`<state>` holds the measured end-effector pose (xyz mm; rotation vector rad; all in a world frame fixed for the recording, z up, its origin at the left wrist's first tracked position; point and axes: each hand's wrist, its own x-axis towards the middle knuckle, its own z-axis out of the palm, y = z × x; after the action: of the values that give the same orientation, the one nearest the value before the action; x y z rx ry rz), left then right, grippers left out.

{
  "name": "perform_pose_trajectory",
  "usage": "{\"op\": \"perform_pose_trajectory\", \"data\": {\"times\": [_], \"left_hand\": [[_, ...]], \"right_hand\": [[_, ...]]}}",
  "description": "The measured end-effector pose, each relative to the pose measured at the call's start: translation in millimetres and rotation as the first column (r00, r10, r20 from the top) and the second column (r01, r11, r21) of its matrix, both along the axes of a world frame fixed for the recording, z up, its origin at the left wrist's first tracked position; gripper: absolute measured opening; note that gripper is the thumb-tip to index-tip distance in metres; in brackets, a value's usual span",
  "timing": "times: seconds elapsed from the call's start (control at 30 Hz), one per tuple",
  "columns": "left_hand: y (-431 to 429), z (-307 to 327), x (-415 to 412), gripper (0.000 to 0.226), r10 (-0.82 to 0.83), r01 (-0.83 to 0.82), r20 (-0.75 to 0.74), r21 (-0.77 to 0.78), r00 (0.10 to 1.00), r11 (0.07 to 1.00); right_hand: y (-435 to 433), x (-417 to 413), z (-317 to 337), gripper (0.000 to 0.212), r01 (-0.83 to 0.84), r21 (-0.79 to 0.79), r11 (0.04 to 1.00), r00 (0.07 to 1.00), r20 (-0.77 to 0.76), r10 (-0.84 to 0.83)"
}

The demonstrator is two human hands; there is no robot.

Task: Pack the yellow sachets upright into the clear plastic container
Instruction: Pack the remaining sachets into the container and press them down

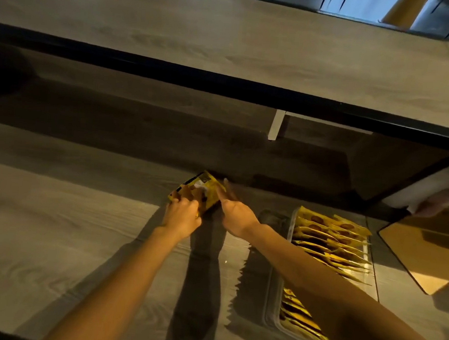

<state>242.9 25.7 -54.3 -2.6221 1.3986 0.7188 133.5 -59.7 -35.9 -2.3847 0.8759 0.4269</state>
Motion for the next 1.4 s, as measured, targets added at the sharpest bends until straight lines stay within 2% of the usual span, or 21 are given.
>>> {"op": "perform_pose_trajectory", "data": {"times": [0.07, 0.2, 0.37, 0.43, 0.5, 0.6, 0.7, 0.83, 1.03, 1.17, 1.27, 1.4], "left_hand": [[4.8, 0.1, -4.4, 0.039, -0.095, 0.093, -0.048, -0.042, 0.994, 0.995], [11.7, 0.5, -14.4, 0.047, -0.155, 0.143, -0.104, -0.111, 0.983, 0.984], [9.5, 8.9, -23.6, 0.049, -0.226, 0.218, -0.082, -0.101, 0.971, 0.971], [9.3, 11.8, -27.4, 0.049, -0.202, 0.19, -0.107, -0.117, 0.974, 0.975], [9.7, 16.3, -30.9, 0.048, -0.09, 0.058, -0.191, -0.168, 0.977, 0.984], [7.3, 31.4, -34.5, 0.036, 0.036, -0.118, -0.267, -0.298, 0.963, 0.947], [2.0, 55.3, -38.5, 0.023, 0.076, -0.21, -0.316, -0.416, 0.946, 0.885], [-12.7, 87.3, -52.9, 0.019, 0.023, -0.214, -0.346, -0.526, 0.938, 0.823], [-43.9, 122.8, -94.6, 0.026, -0.172, -0.12, -0.365, -0.652, 0.915, 0.749], [-66.3, 123.5, -122.3, 0.025, -0.243, -0.116, -0.406, -0.684, 0.881, 0.721], [-81.9, 120.1, -142.9, 0.026, -0.307, -0.089, -0.435, -0.685, 0.847, 0.723], [-95.1, 115.9, -162.6, 0.025, -0.327, -0.075, -0.481, -0.645, 0.814, 0.761]], "right_hand": [[-0.8, -1.6, -2.1, 0.082, -0.005, 0.012, 1.0, 0.999, 0.035, 0.005], [3.5, -11.9, -7.5, 0.068, -0.035, -0.028, 0.999, 0.999, -0.039, 0.034], [6.0, -31.5, -5.0, 0.047, 0.033, -0.15, 0.988, 0.998, 0.065, -0.023], [6.7, -37.8, 0.6, 0.036, 0.055, -0.156, 0.986, 0.996, 0.076, -0.044], [5.4, -43.6, 10.5, 0.031, 0.161, -0.132, 0.978, 0.983, 0.114, -0.146], [-0.2, -54.8, 32.5, 0.026, 0.387, -0.043, 0.921, 0.896, 0.254, -0.365], [-5.6, -70.9, 55.5, 0.021, 0.504, 0.054, 0.862, 0.792, 0.369, -0.487], [-10.4, -101.8, 78.3, 0.024, 0.561, 0.126, 0.818, 0.682, 0.49, -0.544], [-26.3, -158.2, 95.5, 0.022, 0.679, 0.053, 0.733, 0.526, 0.661, -0.535], [-35.9, -197.3, 95.3, 0.028, 0.757, 0.021, 0.654, 0.468, 0.681, -0.563], [-37.3, -218.4, 92.5, 0.027, 0.761, 0.081, 0.643, 0.436, 0.67, -0.601], [-38.3, -233.6, 95.1, 0.024, 0.76, 0.11, 0.641, 0.445, 0.63, -0.636]]}}
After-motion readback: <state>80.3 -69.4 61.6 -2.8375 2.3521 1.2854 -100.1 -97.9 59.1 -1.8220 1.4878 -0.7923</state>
